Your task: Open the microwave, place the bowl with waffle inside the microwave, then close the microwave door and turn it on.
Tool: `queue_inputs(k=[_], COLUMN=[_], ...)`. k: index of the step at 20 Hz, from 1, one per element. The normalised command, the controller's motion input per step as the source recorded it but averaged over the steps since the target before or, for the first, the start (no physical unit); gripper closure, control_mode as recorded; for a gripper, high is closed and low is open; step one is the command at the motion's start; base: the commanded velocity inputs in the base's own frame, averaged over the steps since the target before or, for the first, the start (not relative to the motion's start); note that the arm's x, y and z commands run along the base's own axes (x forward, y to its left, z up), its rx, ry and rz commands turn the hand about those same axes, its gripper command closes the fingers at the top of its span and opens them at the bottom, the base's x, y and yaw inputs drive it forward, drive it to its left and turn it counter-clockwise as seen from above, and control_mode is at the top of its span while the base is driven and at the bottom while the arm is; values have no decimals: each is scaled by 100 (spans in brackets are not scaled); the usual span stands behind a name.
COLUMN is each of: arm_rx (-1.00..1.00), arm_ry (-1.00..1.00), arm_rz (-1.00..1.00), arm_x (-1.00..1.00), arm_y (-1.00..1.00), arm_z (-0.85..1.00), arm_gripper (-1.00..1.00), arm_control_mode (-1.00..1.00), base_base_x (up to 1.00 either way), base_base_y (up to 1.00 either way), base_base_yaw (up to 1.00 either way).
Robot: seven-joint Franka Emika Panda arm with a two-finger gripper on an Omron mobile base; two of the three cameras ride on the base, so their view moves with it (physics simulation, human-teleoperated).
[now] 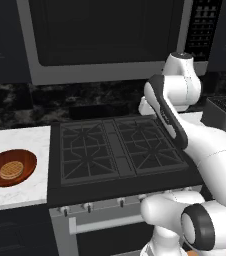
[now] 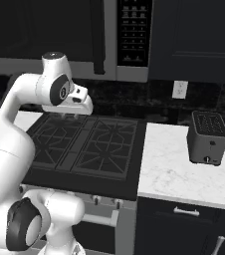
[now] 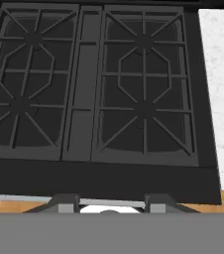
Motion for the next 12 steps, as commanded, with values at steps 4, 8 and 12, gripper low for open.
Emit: queue_inputs(k=[4,8,12], arm_rx=[0,-1,-1], arm_ry=[-1,-18,-9], arm_rz=[0,-2,-5], arm_x=[-39,-39,-27], arm_y=[0,2,-1], arm_z=[0,29,66], arm_gripper=[-100,-100,-100], arm_control_mode=[-100,-100,-100], base_base_x=[0,0,0], base_base_y=[0,0,0], base_base_yaw=[0,0,0])
